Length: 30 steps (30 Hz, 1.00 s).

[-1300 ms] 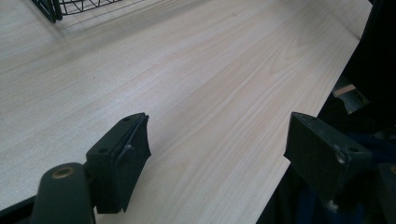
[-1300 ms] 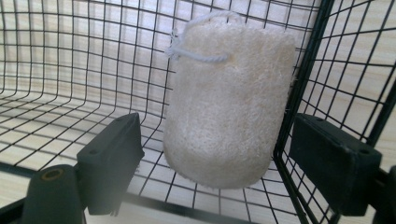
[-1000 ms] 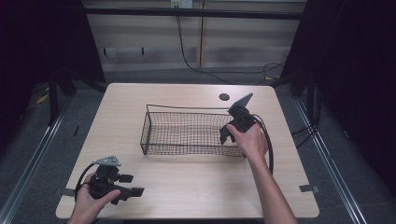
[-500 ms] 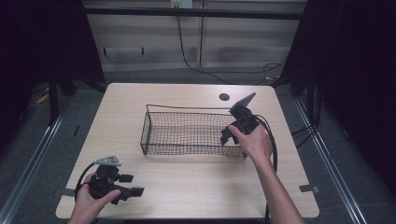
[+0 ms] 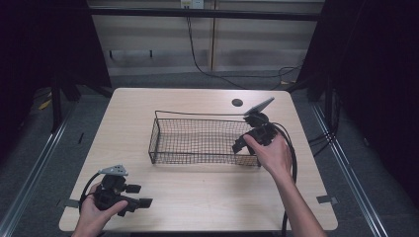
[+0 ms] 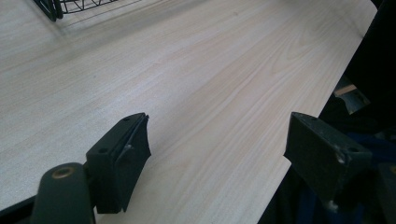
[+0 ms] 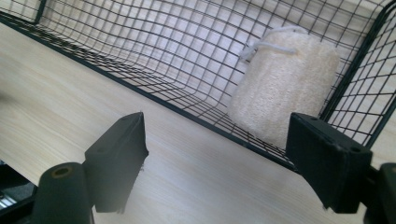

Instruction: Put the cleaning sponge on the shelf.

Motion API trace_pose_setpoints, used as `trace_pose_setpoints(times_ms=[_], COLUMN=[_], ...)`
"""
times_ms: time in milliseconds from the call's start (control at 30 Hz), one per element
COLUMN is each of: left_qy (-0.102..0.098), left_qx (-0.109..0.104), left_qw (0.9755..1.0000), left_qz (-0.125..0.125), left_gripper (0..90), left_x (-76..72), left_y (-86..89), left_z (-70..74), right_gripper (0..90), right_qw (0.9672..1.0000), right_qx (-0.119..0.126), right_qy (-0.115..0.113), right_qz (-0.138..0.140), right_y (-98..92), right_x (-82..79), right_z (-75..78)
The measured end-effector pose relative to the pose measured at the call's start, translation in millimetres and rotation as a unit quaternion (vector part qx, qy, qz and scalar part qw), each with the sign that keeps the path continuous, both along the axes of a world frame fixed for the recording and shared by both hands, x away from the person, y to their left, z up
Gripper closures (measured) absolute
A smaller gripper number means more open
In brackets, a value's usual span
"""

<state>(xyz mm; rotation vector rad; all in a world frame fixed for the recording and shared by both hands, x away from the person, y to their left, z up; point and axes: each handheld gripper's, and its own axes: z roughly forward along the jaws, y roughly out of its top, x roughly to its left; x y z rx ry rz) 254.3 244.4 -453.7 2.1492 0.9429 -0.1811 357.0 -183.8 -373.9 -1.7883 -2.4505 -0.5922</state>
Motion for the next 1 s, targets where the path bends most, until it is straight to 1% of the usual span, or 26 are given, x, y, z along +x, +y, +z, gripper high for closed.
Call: trace_pose_setpoints(times_ms=[133, 267, 300, 367, 433, 500, 567, 600, 700, 733, 767, 800, 833, 867, 933, 1000], left_qy=[-0.002, -0.002, -0.002, -0.002, -0.002, -0.004, -0.003, -0.004, -0.004, -0.005, -0.005, -0.005, -0.005, -0.004, -0.004, -0.003], left_qx=[0.0, -0.001, 0.0, 0.0, 0.001, 0.001, 0.001, 0.002, 0.001, 0.0, 0.0, 0.001, 0.001, 0.0, -0.001, 0.0], left_qw=[1.0, 1.0, 1.0, 1.0, 1.0, 1.0, 1.0, 1.0, 1.0, 1.0, 1.0, 1.0, 1.0, 1.0, 1.0, 1.0], left_qz=[0.001, 0.002, 0.001, 0.001, 0.0, 0.0, 0.001, 0.001, 0.001, 0.002, 0.001, 0.001, 0.001, 0.003, 0.003, 0.003], left_gripper=[21.5, 21.5, 21.5, 21.5, 21.5, 21.5, 21.5, 21.5, 21.5, 21.5, 21.5, 21.5, 21.5, 21.5, 21.5, 21.5], left_x=[-0.2, -0.5, -0.3, -0.3, -0.3, -0.5, -0.6, -0.4, -0.5, -0.8, -0.6, -0.6, -0.6, -0.9, -1.0, -1.0], left_y=[0.2, 0.1, 0.3, 0.2, -0.1, 0.0, -0.1, 0.1, 0.0, -0.3, -0.2, -0.3, -0.3, -0.7, -0.7, -0.7], left_z=[0.0, 0.1, 0.2, 0.1, 0.0, 0.1, 0.1, 0.2, 0.2, 0.0, 0.0, 0.0, 0.0, -0.1, 0.0, 0.0], right_gripper=[20.3, 20.7, 21.2, 21.3, 21.6, 21.6, 21.8, 21.8, 22.1, 22.0, 21.9, 21.5, 21.5, 21.5, 21.8, 22.5], right_qw=[0.9999, 0.9997, 0.9995, 0.9994, 0.9992, 0.9986, 0.9984, 0.9981, 0.9973, 0.9972, 0.9969, 0.9969, 0.9968, 0.9969, 0.9968, 0.9967], right_qx=[0.001, 0.013, 0.015, 0.014, 0.024, 0.027, 0.031, 0.029, 0.043, 0.043, 0.045, 0.047, 0.044, 0.045, 0.046, 0.047], right_qy=[-0.008, -0.013, -0.017, -0.018, -0.02, -0.028, -0.03, -0.034, -0.04, -0.039, -0.044, -0.042, -0.045, -0.045, -0.044, -0.049], right_qz=[0.01, 0.018, 0.021, 0.025, 0.026, 0.036, 0.038, 0.042, 0.045, 0.047, 0.048, 0.049, 0.049, 0.045, 0.048, 0.046], right_y=[2.8, 4.6, 4.6, 5.1, 5.2, 5.6, 6.0, 6.1, 5.4, 5.1, 4.2, 3.3, 3.0, 2.3, 0.4, -1.2], right_x=[-6.3, -14.1, -16.8, -21.2, -25.0, -29.6, -33.9, -36.3, -43.8, -46.2, -48.6, -51.1, -52.7, -55.1, -59.7, -63.8], right_z=[1.8, 1.3, 0.2, -1.4, -2.0, -3.1, -3.1, -3.2, -3.9, -4.3, -4.9, -5.8, -6.7, -7.3, -11.1, -14.7])
